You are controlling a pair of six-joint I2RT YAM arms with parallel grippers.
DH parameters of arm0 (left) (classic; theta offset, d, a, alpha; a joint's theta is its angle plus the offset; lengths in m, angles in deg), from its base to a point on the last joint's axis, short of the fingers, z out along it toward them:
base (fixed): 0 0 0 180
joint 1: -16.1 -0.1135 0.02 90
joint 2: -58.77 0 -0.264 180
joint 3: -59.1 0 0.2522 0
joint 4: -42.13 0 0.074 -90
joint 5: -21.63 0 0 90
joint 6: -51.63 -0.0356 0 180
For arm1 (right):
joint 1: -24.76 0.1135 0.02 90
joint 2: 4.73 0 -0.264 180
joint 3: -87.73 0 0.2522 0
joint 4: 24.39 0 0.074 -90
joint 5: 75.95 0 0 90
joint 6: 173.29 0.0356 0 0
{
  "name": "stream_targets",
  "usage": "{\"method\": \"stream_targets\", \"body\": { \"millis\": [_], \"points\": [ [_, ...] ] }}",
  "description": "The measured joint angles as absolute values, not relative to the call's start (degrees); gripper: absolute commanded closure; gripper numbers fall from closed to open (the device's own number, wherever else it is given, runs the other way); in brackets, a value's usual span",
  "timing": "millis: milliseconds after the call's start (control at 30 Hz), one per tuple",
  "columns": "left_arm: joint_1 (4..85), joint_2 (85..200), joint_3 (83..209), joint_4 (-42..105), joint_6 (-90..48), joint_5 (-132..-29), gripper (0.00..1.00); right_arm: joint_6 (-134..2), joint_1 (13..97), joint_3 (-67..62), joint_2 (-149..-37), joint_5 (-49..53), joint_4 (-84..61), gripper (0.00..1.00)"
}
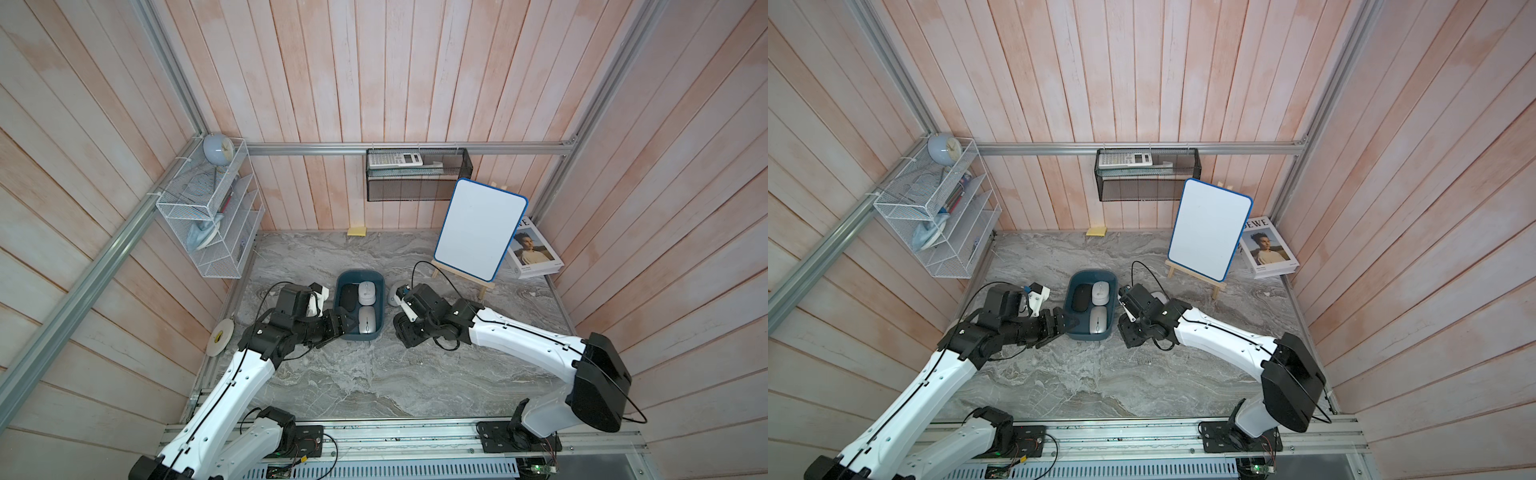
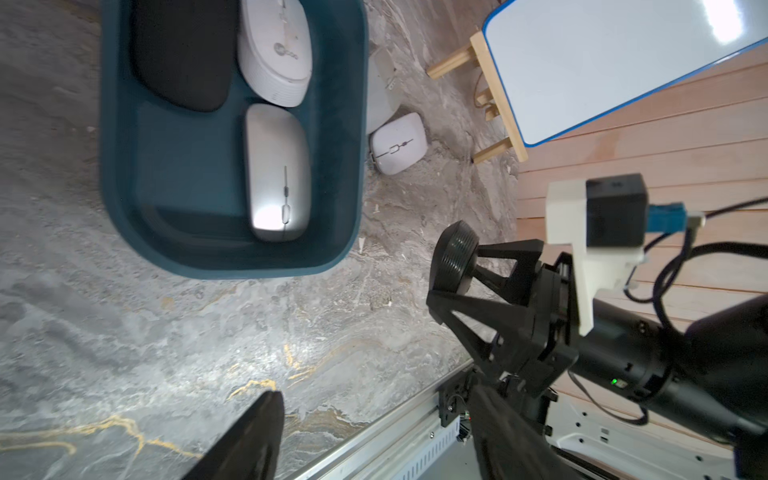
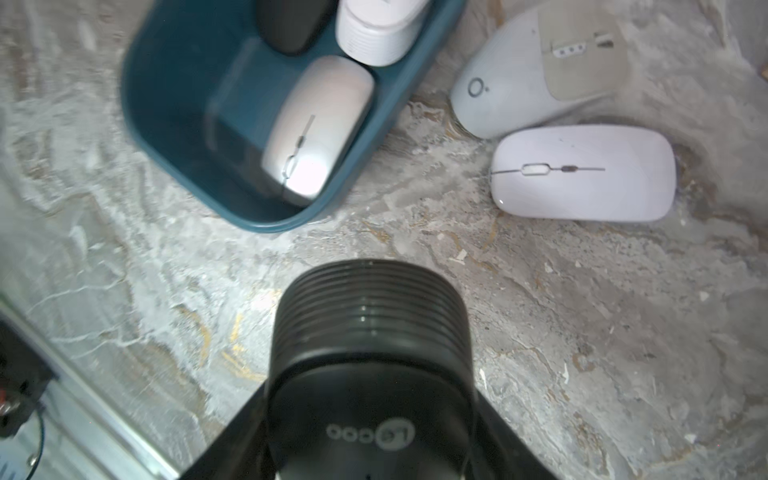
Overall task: Put the mouse in the storage box
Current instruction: Pick up the mouse from the center of the board.
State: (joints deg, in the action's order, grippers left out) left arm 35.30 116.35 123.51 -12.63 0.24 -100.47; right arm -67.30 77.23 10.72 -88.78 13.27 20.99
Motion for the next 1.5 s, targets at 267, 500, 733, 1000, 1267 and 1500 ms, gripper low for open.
{"method": "stream_targets", "body": {
  "millis": [267,500,733,1000,1267,1500],
  "points": [
    [35.4,120.5,126.9,-8.8,0.9,-112.1,0.02,-80.9,77.7,15.7,-79.0,0.9,17.9,0.41],
    [40.6,123.3,126.8,-6.4,1.4,-114.6,0.03,-85.1,77.9,21.8,-71.6,-6.0,11.3,0.46],
    [46.8,123.8,126.4,-1.5,4.4,-114.6,0.13,-86.6,78.0,21.1,-72.9,-9.0,10.6,0.46],
    [50.2,125.7,125.5,1.0,5.3,-114.3,0.24,-86.8,78.0,20.7,-73.2,-9.4,10.6,0.46],
    [51.6,127.5,124.3,3.7,7.1,-113.6,0.57,-86.8,78.0,20.4,-73.8,-9.4,10.9,0.46],
    [51.9,127.9,124.2,4.6,9.6,-113.4,0.82,-87.7,78.0,20.4,-73.9,-7.8,11.4,0.46]
  ]
}}
